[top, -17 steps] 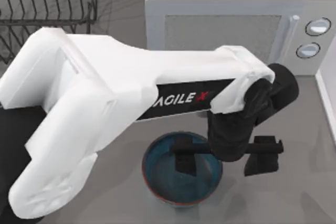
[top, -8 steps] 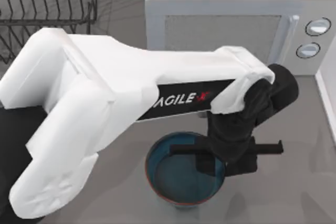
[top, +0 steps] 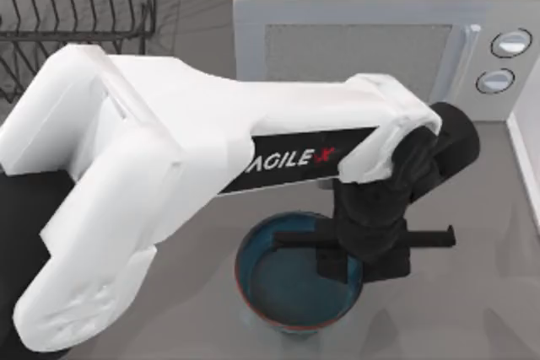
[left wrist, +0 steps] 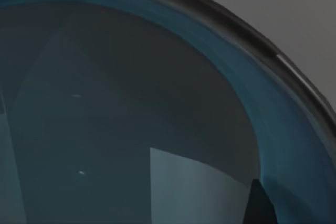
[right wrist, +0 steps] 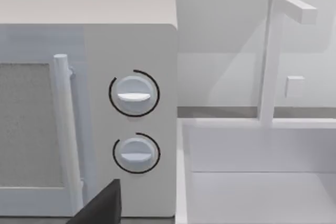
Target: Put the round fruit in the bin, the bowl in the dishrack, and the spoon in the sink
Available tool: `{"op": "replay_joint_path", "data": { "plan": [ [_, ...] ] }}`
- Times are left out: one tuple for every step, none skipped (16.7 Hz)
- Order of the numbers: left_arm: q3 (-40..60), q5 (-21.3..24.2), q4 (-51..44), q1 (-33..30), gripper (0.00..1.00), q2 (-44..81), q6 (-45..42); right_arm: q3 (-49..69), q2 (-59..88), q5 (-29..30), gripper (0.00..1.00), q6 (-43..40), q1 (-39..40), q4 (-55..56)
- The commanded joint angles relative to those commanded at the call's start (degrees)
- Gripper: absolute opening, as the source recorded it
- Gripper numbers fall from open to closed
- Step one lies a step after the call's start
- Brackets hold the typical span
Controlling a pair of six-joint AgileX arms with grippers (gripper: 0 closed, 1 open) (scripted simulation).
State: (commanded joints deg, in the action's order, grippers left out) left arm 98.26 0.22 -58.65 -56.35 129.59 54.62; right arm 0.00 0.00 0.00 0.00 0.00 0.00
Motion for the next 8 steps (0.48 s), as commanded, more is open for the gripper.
{"op": "replay_joint_path", "data": {
  "plan": [
    [0.00, 0.00, 0.00, 0.00, 0.00, 0.00, 0.00, 0.00, 0.00, 0.00, 1.00, 0.00, 0.00, 0.00],
    [-0.08, 0.00, 0.02, 0.06, 0.00, -0.21, -0.04, 0.00, 0.00, 0.00, 1.00, 0.00, 0.00, 0.00],
    [0.10, 0.00, -0.17, 0.04, 0.00, -0.22, -0.04, 0.00, 0.00, 0.00, 1.00, 0.00, 0.00, 0.00],
    [0.86, 0.00, -0.93, 0.00, 0.00, -0.29, -0.01, 0.00, 0.00, 0.00, 1.00, 0.00, 0.00, 0.00],
    [2.18, 0.00, -2.32, -0.04, 0.00, -0.42, 0.04, 0.00, 0.00, 0.00, 1.00, 0.00, 0.00, 0.00],
    [3.93, 0.00, -4.27, -0.08, 0.00, -0.64, 0.09, 0.00, 0.00, 0.00, 1.00, 0.00, 0.00, 0.00],
    [5.95, 0.00, -6.69, -0.11, 0.00, -0.93, 0.14, 0.00, 0.00, 0.00, 1.00, 0.00, 0.00, 0.00],
    [8.14, -0.01, -9.50, -0.14, 0.00, -1.28, 0.17, 0.00, 0.00, 0.00, 1.00, 0.00, 0.00, 0.00]
  ]
}}
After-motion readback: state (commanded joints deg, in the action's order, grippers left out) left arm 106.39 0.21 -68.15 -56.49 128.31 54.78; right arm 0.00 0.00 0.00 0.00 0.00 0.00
